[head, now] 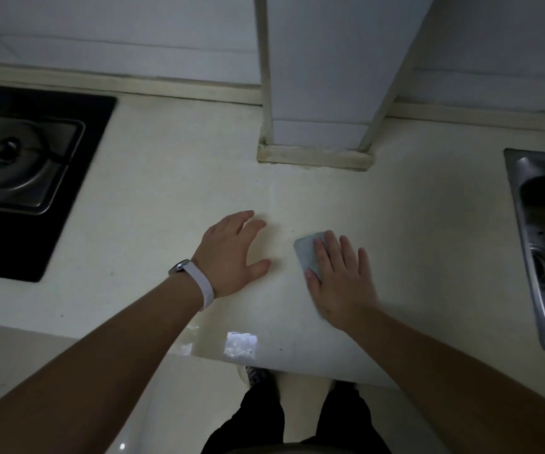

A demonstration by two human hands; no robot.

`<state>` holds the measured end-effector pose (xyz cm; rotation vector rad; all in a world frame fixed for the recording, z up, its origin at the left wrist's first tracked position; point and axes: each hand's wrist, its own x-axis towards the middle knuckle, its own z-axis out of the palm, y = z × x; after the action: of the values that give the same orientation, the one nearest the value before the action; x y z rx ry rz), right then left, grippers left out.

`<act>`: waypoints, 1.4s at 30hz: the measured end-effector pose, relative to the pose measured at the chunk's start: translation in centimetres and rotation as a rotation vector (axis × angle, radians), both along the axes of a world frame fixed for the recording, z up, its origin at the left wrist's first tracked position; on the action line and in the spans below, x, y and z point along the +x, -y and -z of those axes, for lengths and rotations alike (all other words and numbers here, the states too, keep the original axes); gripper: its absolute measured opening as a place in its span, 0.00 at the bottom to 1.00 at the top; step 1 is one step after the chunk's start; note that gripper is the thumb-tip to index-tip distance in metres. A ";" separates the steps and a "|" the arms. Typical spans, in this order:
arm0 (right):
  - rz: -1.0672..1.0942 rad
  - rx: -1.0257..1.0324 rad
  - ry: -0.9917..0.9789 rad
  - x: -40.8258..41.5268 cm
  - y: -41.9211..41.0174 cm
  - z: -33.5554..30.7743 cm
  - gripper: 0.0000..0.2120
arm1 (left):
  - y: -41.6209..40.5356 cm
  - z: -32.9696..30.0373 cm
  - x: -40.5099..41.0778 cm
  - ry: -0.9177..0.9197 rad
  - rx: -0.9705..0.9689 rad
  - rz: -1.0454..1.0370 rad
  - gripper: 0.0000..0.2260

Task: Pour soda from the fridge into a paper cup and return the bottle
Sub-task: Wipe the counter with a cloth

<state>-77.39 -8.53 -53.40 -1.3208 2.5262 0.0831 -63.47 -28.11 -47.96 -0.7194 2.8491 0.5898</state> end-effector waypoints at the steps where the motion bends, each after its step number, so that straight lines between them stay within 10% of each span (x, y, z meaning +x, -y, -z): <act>1: 0.010 -0.007 -0.002 0.9 1.1 0.0 0.31 | 0.7 0.1 0.9 0.001 -0.002 -0.003 0.37; 32: -0.564 -0.161 0.022 11.2 22.4 0.4 0.31 | 11.8 -0.5 12.8 -0.018 -0.003 -0.272 0.29; 42: -0.245 -0.153 -0.001 5.5 21.6 0.6 0.32 | 10.9 -0.5 9.1 -0.051 -0.006 -0.212 0.31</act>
<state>-71.88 -30.09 -54.01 -1.6858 2.3997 -0.0599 -54.34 -39.05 -47.46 -1.0308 2.8425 0.6362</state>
